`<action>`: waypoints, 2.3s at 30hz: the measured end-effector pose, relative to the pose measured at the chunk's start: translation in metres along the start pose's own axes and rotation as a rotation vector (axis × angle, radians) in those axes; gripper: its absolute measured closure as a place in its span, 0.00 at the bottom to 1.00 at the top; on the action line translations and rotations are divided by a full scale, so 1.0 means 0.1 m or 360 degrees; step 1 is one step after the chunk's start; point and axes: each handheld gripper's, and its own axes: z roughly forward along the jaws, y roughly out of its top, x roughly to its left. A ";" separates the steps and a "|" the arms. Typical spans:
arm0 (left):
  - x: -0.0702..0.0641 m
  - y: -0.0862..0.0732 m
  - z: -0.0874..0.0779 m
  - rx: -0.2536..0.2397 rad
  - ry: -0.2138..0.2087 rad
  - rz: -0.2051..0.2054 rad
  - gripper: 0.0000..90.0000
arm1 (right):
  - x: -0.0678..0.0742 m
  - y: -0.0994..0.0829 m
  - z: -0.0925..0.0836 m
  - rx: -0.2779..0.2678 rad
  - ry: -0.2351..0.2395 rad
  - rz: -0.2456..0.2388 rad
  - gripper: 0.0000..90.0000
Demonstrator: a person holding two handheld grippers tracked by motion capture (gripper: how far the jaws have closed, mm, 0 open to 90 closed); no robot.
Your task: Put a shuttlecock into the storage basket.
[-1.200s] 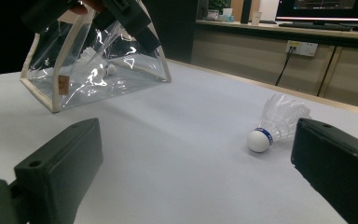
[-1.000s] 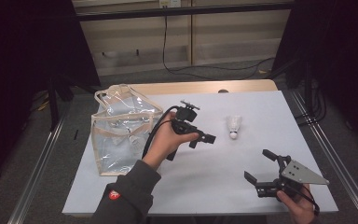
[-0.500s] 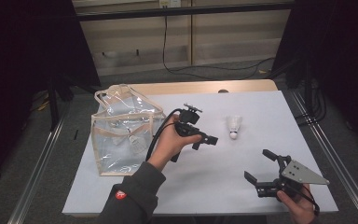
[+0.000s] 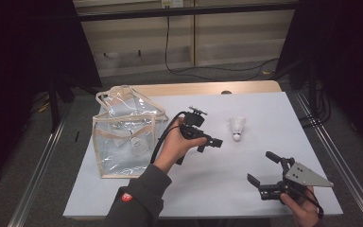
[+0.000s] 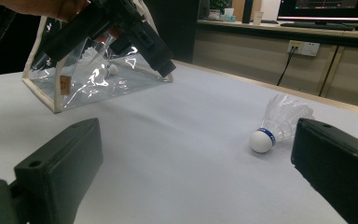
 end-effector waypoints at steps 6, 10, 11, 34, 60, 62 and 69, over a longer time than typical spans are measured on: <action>0.02 -0.01 0.06 0.0000 0.0002 -0.0009 0.10 | 0.00 0.00 -0.01 0.0002 -0.0003 0.0006 0.02; 0.02 -0.01 0.08 -0.0002 -0.0004 -0.0008 0.10 | 0.00 0.00 -0.01 0.0001 -0.0002 0.0008 0.02; 0.02 -0.01 0.08 -0.0003 -0.0005 -0.0008 0.10 | 0.00 0.00 -0.01 0.0002 -0.0002 0.0009 0.02; 0.04 0.00 0.20 -0.0037 0.0009 -0.0029 0.10 | 0.00 0.00 -0.01 -0.0002 0.0008 0.0006 0.02; 0.05 0.03 0.46 -0.0088 0.0045 -0.0029 0.10 | -0.01 0.00 -0.01 -0.0001 0.0004 0.0005 0.02; 0.06 0.03 0.48 -0.0085 0.0051 -0.0031 0.10 | -0.01 0.00 -0.01 -0.0002 0.0001 0.0004 0.02; 0.07 0.04 0.53 -0.0098 0.0063 -0.0044 0.10 | -0.01 0.00 -0.01 0.0000 0.0004 0.0008 0.02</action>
